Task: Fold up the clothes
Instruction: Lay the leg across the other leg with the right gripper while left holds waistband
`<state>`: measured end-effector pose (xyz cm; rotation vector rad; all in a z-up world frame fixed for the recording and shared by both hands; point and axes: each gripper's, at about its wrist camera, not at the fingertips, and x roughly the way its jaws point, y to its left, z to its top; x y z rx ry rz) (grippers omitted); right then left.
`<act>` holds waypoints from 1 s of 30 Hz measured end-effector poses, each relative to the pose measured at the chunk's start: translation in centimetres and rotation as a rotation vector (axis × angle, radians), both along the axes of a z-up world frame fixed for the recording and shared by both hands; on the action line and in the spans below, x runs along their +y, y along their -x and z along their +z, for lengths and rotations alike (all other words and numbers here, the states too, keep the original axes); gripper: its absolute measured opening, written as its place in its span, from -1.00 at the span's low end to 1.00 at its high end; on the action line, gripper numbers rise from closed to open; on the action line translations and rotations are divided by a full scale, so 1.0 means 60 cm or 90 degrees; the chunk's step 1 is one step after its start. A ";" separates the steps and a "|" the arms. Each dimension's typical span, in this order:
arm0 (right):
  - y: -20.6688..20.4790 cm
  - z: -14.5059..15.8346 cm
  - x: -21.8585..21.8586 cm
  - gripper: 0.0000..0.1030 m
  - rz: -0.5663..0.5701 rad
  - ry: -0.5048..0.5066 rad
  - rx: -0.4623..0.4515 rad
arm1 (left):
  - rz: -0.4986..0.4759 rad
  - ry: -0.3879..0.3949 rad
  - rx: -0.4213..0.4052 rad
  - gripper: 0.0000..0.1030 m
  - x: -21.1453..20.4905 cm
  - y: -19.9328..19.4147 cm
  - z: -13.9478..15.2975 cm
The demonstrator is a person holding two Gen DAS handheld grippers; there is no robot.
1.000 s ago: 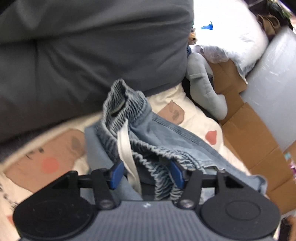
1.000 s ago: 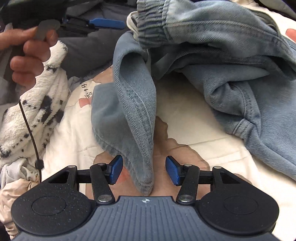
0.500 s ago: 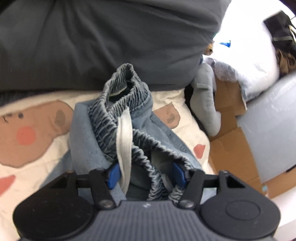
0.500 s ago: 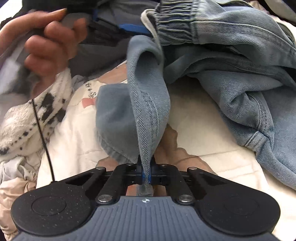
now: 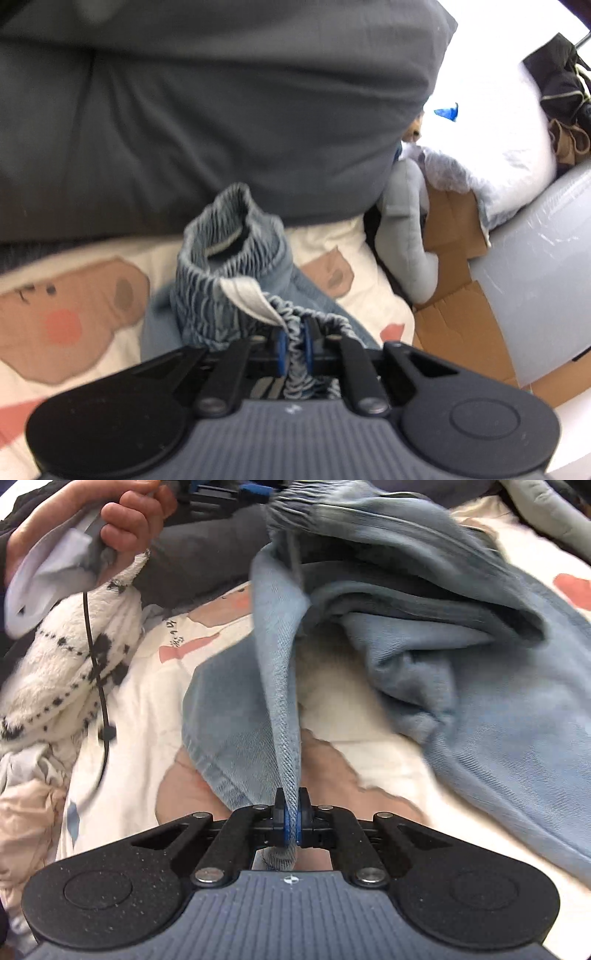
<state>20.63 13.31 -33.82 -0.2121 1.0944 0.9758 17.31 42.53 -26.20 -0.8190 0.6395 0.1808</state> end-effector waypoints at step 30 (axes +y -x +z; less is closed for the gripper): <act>0.160 0.160 -0.568 -0.99 -0.339 0.335 0.007 | 0.029 -0.043 0.028 -0.82 0.073 0.044 0.028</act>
